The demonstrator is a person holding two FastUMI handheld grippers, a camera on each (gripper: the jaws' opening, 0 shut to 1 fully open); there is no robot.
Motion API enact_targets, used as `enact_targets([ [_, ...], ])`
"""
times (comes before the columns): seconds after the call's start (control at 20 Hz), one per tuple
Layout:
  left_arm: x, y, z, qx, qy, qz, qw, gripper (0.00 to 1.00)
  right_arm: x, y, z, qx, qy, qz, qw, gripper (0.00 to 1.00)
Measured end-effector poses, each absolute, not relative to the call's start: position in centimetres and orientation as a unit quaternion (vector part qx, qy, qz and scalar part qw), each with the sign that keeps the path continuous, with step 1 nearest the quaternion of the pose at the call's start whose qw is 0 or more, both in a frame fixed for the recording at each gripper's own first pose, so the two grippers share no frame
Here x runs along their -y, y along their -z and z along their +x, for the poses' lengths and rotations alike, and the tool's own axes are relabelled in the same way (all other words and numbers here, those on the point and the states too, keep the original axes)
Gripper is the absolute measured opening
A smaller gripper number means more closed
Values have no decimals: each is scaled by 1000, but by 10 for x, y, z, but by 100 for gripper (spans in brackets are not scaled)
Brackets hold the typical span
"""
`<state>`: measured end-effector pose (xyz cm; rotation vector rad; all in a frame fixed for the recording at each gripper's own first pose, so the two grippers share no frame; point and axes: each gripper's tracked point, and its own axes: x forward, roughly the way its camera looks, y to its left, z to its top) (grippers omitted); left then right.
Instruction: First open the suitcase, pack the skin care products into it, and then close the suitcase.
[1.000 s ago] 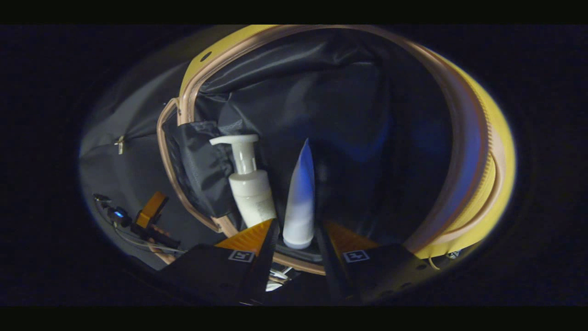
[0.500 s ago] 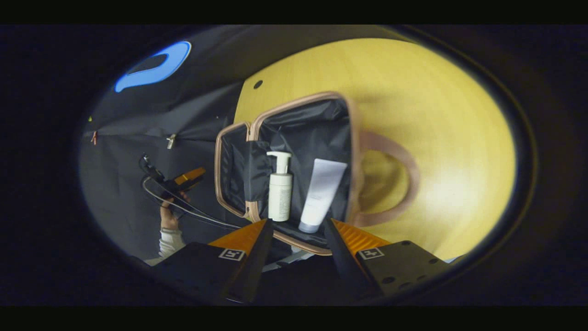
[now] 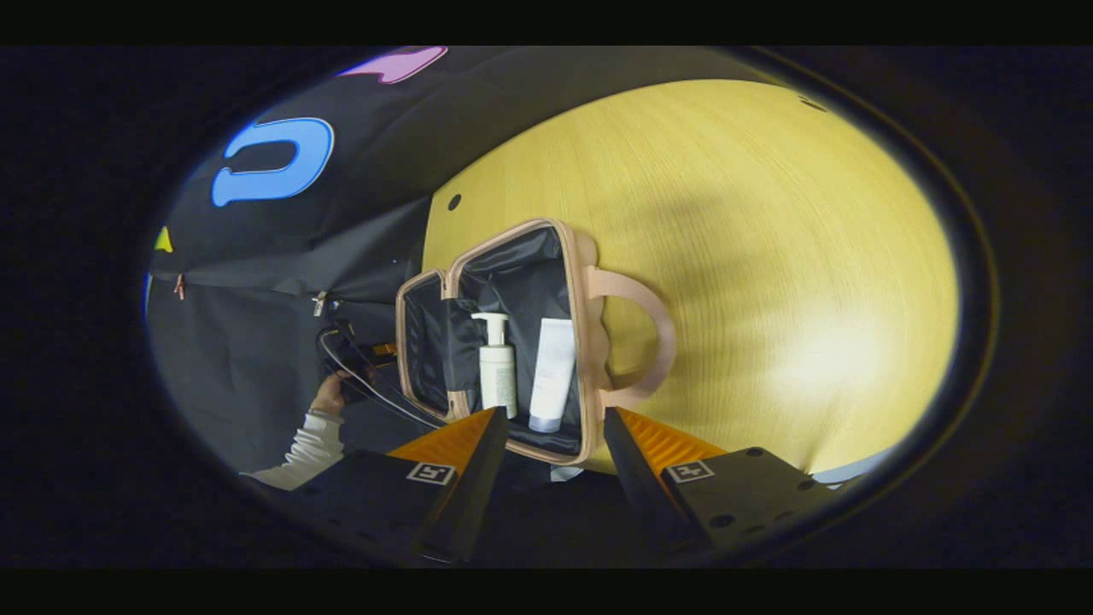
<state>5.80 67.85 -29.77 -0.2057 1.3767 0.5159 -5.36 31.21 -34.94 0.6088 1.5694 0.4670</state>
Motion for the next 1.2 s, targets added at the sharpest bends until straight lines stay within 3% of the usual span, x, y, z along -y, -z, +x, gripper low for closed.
enact_targets([
  [0.1,-664,312,67,-632,-200,-131,737,88,-310,347,-59,-690,-206,268,640,74],
  [0.25,-659,309,65,-658,-192,-97,721,19,-308,345,-58,-691,-202,275,637,74],
  [0.75,-638,223,88,-560,-145,-66,813,12,-292,327,-57,-662,-224,291,653,74],
  [1.2,-549,130,113,-469,-57,-22,881,10,-240,311,-70,-643,-222,295,670,74],
])
